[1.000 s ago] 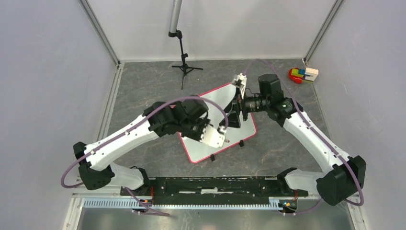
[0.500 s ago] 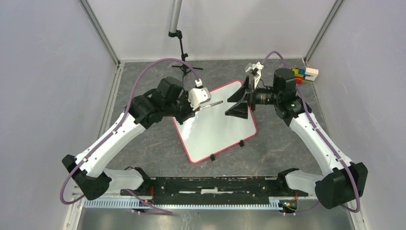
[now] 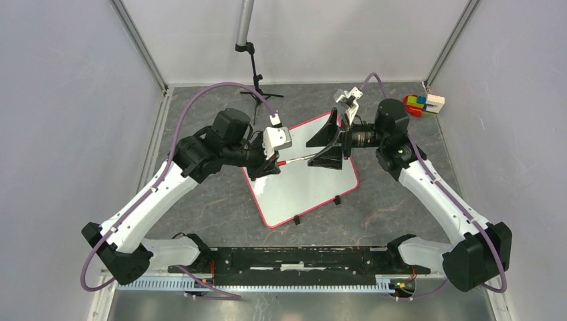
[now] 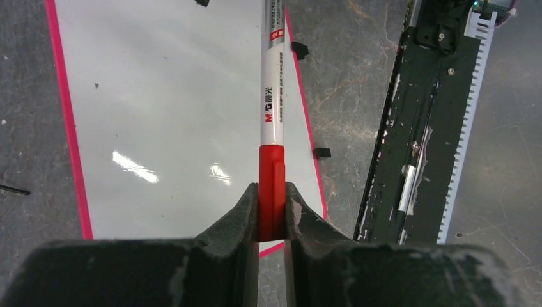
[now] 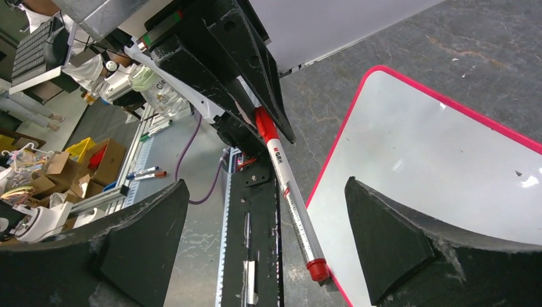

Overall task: Write a sentence on the whiteboard
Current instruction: Pick up the whiteboard marker at the center of the board, then open the pen cap, then place the pen cap at the center of the board, then write a sentence on the whiteboard.

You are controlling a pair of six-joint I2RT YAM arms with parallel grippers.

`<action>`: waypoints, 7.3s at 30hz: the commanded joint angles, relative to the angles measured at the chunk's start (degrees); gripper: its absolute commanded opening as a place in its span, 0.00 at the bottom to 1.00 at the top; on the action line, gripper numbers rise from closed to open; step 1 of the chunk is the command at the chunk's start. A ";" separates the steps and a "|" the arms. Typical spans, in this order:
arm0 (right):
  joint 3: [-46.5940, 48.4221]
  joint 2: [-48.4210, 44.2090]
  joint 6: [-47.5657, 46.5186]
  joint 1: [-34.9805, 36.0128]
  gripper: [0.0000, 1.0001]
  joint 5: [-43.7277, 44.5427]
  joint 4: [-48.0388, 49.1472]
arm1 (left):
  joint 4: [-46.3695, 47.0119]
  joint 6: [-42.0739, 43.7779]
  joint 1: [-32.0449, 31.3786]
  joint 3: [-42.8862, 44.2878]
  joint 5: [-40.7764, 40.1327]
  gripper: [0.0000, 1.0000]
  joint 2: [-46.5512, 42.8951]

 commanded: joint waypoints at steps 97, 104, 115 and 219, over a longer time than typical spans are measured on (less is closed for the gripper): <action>4.15 -3.03 -44.40 -12.42 0.00 12.75 -37.74 | 0.15 -5.34 47.32 -18.28 -16.73 0.02 15.20; 3.24 -3.66 -45.18 -10.06 0.00 14.30 -38.45 | 2.52 -5.08 47.30 -19.47 -17.10 0.03 21.03; 2.87 -3.54 -45.02 -3.23 0.00 18.94 -37.62 | 3.72 -4.61 47.27 -20.83 -16.24 0.10 25.81; 22.42 17.81 -49.07 29.96 0.00 50.94 -25.06 | 8.07 -12.06 39.16 -6.42 24.07 0.52 9.89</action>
